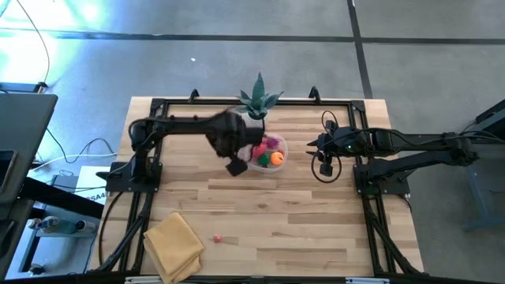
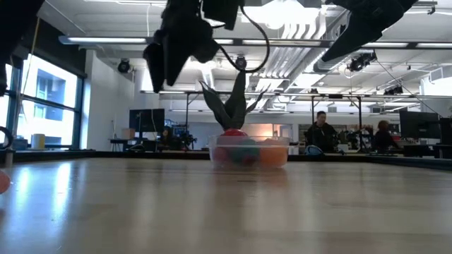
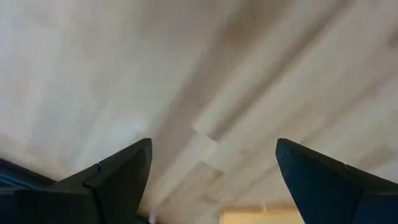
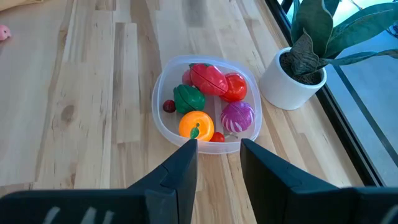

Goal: Pick and placing Produce into tupperware
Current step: Put the pink peach into the transparent container

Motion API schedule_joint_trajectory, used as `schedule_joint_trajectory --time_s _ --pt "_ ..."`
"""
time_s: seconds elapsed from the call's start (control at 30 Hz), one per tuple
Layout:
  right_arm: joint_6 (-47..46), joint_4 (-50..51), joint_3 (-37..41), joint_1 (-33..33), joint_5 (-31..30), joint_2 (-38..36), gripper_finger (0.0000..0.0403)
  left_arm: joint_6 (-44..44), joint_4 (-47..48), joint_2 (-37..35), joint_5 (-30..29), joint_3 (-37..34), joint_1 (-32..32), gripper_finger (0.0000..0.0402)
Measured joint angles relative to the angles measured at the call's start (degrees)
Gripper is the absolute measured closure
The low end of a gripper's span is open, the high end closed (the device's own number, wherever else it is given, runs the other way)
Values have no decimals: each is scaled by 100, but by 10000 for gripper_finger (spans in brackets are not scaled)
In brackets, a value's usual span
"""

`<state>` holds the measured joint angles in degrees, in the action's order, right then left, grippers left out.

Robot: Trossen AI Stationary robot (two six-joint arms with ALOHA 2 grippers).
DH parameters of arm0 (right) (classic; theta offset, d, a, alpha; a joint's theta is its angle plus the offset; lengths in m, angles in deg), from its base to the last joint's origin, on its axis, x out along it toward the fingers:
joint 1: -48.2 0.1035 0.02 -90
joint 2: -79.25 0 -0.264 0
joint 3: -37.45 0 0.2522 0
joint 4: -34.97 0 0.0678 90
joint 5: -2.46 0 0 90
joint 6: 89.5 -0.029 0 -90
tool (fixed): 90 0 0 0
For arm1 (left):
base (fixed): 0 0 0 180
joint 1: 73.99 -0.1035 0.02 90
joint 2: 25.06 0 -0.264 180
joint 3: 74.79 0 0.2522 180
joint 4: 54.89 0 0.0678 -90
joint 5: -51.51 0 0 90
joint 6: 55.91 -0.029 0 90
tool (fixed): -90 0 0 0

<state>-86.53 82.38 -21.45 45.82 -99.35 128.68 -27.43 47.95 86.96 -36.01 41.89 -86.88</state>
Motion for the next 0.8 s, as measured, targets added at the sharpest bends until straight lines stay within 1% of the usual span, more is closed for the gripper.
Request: schedule_joint_trajectory --time_s 0.1,0.23,0.33,0.43,0.63,0.7,0.8 --pt "1 0 0 0 -1 0 290 111 65 -120 180 -217 451 77" --pt "1 4 0 0 -1 0 290 468 91 -87 -132 -497 1206 84" --pt "-1 1 0 0 0 0 290 856 100 -107 -143 -637 1778 88" --pt "1 2 0 0 0 0 290 1396 96 -98 -240 -705 2364 93" --pt "-1 -1 0 0 -1 0 290 2630 94 -220 -748 -694 3566 104" --pt "-1 0 0 0 0 0 290 3022 83 -231 -883 -696 3913 107" --pt "1 2 0 0 0 0 290 3375 -13 -231 -969 -698 4263 108"
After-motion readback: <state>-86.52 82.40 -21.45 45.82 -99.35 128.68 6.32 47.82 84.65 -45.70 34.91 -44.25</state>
